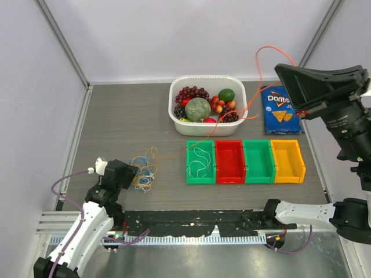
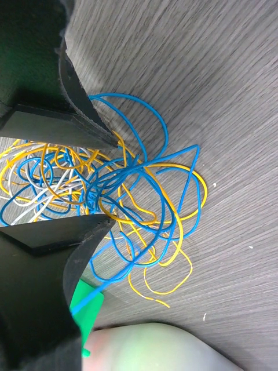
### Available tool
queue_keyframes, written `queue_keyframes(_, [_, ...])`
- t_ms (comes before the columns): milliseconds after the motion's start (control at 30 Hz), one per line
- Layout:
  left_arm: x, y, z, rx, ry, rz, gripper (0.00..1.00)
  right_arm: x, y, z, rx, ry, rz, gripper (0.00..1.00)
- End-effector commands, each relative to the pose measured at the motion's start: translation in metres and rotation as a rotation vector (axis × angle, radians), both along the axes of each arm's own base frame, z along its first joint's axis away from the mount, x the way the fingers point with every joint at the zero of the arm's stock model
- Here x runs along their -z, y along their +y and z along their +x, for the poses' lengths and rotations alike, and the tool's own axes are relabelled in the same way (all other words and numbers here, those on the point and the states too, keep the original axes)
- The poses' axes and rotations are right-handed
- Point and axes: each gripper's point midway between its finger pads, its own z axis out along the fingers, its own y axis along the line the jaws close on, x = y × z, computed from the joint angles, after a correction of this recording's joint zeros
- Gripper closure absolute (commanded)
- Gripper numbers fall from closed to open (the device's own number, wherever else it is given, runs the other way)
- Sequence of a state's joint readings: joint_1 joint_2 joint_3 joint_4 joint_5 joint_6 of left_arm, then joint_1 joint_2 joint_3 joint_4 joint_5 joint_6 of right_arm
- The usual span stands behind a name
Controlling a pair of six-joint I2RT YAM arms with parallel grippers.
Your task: Untangle the cables
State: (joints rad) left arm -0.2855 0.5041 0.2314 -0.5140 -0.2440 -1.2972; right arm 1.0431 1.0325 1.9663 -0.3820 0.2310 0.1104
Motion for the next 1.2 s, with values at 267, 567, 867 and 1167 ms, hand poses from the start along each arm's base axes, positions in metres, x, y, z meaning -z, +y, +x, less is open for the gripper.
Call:
queue_keyframes(267, [-0.021, 0.004, 0.004, -0.011, -0.072, 0.004, 0.46, 0.015, -0.061, 0.020, 0.290, 0.056, -0.046, 0.99])
queue_keyframes(567, [-0.010, 0.006, 0.004, -0.013, -0.047, 0.020, 0.44, -0.039, -0.103, -0.036, 0.130, -0.071, 0.111, 0.99])
queue_keyframes(867, [-0.025, -0.005, 0.006, 0.032, -0.063, -0.020, 0.37, 0.018, -0.086, 0.008, 0.293, 0.041, 0.022, 0.99])
queue_keyframes(1167, [-0.094, -0.030, 0.001, 0.173, -0.290, -0.130, 0.03, 0.122, -0.016, 0.093, 0.563, 0.193, -0.268, 0.99])
